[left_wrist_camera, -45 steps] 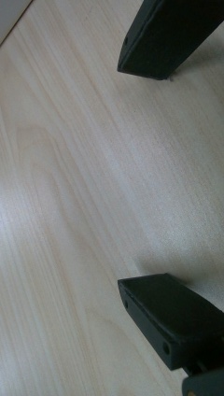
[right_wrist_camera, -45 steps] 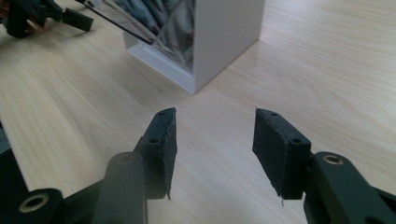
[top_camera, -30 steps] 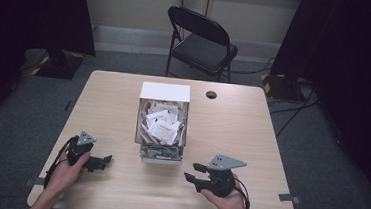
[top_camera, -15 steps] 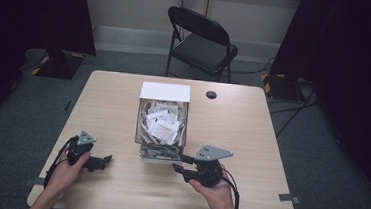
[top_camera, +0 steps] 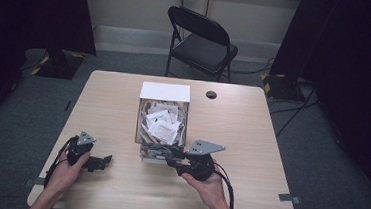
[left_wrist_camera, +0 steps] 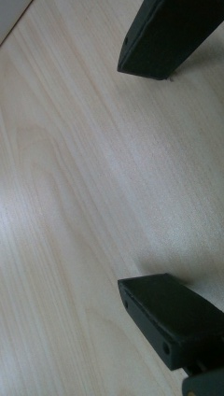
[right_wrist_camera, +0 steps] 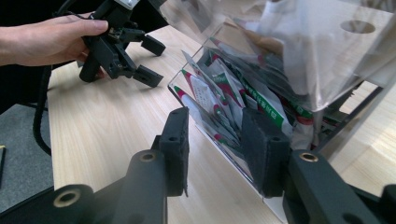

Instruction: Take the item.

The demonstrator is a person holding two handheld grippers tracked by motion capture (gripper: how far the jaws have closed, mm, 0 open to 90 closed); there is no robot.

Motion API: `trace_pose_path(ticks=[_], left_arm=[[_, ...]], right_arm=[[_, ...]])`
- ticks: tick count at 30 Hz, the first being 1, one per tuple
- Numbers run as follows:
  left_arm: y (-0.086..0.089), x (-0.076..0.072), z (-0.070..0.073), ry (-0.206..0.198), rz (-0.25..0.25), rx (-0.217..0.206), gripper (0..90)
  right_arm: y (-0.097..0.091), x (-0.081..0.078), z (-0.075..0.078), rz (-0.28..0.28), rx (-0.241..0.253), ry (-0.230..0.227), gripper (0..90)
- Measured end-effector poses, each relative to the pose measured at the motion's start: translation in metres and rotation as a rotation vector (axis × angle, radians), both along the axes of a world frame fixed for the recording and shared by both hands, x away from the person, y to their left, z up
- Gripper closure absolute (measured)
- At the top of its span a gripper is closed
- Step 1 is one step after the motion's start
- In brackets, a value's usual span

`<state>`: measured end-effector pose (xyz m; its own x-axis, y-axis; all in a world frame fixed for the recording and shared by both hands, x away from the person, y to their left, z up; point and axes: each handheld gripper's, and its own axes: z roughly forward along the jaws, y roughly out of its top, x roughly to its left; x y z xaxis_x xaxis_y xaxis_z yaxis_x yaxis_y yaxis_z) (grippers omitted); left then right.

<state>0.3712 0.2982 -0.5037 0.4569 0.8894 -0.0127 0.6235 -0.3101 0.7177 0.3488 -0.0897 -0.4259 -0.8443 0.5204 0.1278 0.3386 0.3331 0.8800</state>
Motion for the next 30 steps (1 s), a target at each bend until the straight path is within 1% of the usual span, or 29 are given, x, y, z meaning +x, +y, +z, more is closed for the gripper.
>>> trace_pose_path(ticks=[7,12,18,22,25,27,30], left_arm=[[0.0,0.0,0.0,0.0,0.0,0.0,0.0],[0.0,0.0,0.0,0.0,0.0,0.0,0.0],[0.0,0.0,0.0,0.0,0.0,0.0,0.0],[0.0,0.0,0.0,0.0,0.0,0.0,0.0],[0.0,0.0,0.0,0.0,0.0,0.0,0.0],[0.001,0.0,0.0,0.002,-0.007,0.008,0.0],[0.001,0.0,0.0,0.003,-0.008,0.008,0.0]], right_arm=[[0.001,0.0,-0.004,0.003,0.004,-0.007,63.6],[0.003,0.002,-0.009,-0.008,-0.006,0.003,63.7],[0.003,0.004,-0.012,-0.011,-0.01,0.01,76.8],[0.002,0.006,-0.012,-0.01,0.0,0.016,83.6],[0.001,0.006,-0.012,-0.01,0.001,0.019,87.8],[0.001,0.007,-0.012,-0.004,0.003,0.022,88.9],[0.0,0.009,-0.012,-0.001,0.013,0.033,89.5]])
